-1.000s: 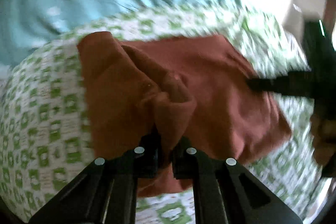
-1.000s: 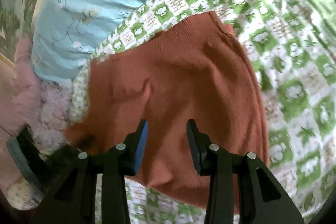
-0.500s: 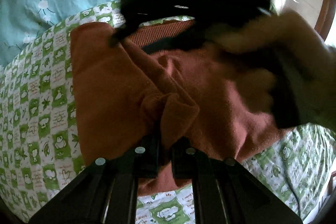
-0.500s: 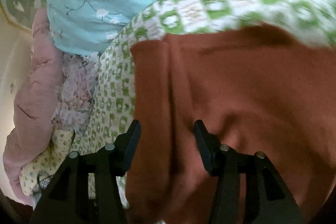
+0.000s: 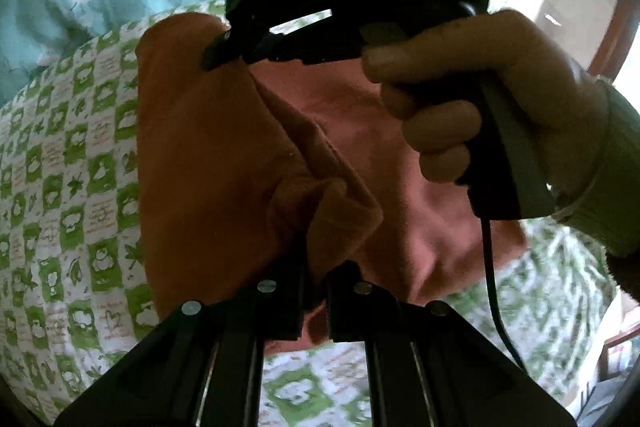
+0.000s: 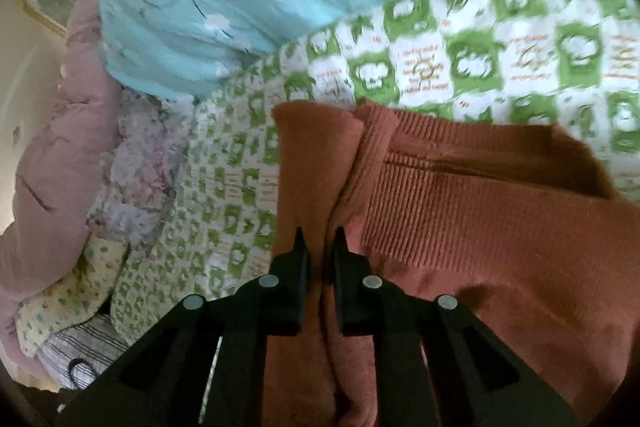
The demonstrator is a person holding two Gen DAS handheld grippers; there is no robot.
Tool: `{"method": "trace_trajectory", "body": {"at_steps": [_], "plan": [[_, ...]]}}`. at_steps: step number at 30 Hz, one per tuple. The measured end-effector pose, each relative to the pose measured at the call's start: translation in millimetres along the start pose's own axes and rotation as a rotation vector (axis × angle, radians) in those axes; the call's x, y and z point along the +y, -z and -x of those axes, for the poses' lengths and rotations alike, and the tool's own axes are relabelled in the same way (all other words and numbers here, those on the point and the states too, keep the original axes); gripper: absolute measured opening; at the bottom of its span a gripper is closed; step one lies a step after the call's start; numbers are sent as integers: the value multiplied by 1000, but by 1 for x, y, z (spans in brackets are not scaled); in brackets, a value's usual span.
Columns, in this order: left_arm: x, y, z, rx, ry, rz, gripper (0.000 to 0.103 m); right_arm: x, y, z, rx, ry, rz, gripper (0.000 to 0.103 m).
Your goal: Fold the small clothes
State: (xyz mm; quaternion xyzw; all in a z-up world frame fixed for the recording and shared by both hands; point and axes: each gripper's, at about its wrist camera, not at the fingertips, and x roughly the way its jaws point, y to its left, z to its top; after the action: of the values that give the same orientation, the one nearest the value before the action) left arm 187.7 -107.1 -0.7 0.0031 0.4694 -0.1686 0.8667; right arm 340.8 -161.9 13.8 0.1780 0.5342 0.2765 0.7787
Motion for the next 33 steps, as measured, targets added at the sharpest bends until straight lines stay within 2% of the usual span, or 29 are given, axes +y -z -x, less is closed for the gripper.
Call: {"method": "trace_trajectory", "body": {"at_steps": [6,10,12,15,19,25,29,32,33], "plan": [[-54,-22,37,-88,169,-88,6,-3,9,93,-139,8,-10,11],[-94,-27,23,-70,242,-151,6,-22,17,152,-186,70,-26,11],[-107,-23,5,-40,259,-174,6,-38,22,163,-185,110,-52,11],[-118,-16,-21,22,271,-187,6,-75,37,165,-163,142,-127,11],[-118,-9,-43,74,272,-190,6,-102,52,155,-141,178,-176,11],[-125,-12,-42,71,295,-195,6,-111,61,164,-177,189,-195,11],[-128,-6,-63,144,291,-182,9,-122,64,157,-151,241,-200,11],[-123,0,-62,167,309,-167,21,-132,70,150,-144,272,-213,12],[-119,2,-57,167,311,-169,32,-133,72,152,-154,262,-227,12]]}}
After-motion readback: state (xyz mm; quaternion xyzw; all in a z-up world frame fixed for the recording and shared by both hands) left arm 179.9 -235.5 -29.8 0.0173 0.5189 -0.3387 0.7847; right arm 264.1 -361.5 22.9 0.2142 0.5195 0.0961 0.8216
